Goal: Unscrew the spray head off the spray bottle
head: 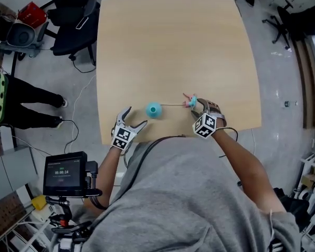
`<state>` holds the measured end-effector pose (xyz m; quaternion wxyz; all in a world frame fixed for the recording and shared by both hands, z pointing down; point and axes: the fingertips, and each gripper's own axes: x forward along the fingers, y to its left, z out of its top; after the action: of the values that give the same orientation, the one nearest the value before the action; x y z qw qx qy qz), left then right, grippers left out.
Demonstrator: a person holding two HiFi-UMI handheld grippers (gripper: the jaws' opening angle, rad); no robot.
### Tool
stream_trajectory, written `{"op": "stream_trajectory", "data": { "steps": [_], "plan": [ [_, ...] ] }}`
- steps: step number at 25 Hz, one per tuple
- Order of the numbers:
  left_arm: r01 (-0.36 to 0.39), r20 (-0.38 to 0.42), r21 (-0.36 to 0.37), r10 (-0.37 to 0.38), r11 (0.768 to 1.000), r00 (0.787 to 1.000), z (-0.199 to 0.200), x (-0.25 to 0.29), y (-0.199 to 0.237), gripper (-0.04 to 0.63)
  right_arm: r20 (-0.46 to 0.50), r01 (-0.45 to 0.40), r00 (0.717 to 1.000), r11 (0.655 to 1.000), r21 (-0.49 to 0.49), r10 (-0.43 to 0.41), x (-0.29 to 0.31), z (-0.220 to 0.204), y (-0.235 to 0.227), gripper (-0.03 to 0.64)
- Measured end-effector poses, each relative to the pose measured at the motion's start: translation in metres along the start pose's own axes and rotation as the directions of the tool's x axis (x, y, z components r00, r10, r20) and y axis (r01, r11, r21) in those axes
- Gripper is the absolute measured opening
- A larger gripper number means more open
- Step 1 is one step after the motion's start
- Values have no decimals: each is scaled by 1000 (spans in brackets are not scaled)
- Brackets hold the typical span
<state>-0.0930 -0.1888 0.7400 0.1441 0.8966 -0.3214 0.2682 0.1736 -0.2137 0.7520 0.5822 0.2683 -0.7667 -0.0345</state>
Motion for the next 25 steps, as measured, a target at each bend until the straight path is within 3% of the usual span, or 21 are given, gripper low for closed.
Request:
{"op": "stream_trajectory", "data": {
  "steps": [4, 8, 12, 15, 17, 22, 25],
  "plan": [
    [-74, -8, -50, 73, 996, 997, 2, -9, 19, 417, 15, 31, 999, 982, 186, -34, -11, -10, -25, 263],
    [-115, 10, -84, 116, 990, 993, 4, -19, 17, 388, 62, 66, 994, 929, 364, -95, -31, -20, -32, 79],
    [-143, 50, -102, 149, 984, 988, 29, -37, -11, 225, 133, 61, 979, 852, 520, -152, -81, -39, -38, 6],
    [-160, 86, -135, 173, 978, 981, 47, -52, -17, 61, 215, -10, 963, 773, 634, -164, -111, -34, -43, 5],
    [-163, 110, -176, 184, 971, 977, 58, -61, -19, 5, 286, -76, 942, 723, 687, -173, -130, -23, -47, 5],
    [-170, 237, -209, 218, 963, 947, 112, -91, -30, 3, 400, -184, 894, 648, 739, -203, -176, 1, -59, 5],
    [-173, 321, -179, 224, 969, 920, 149, -113, -47, 3, 493, -246, 841, 652, 717, -225, -211, 19, -62, 5]
  ]
}}
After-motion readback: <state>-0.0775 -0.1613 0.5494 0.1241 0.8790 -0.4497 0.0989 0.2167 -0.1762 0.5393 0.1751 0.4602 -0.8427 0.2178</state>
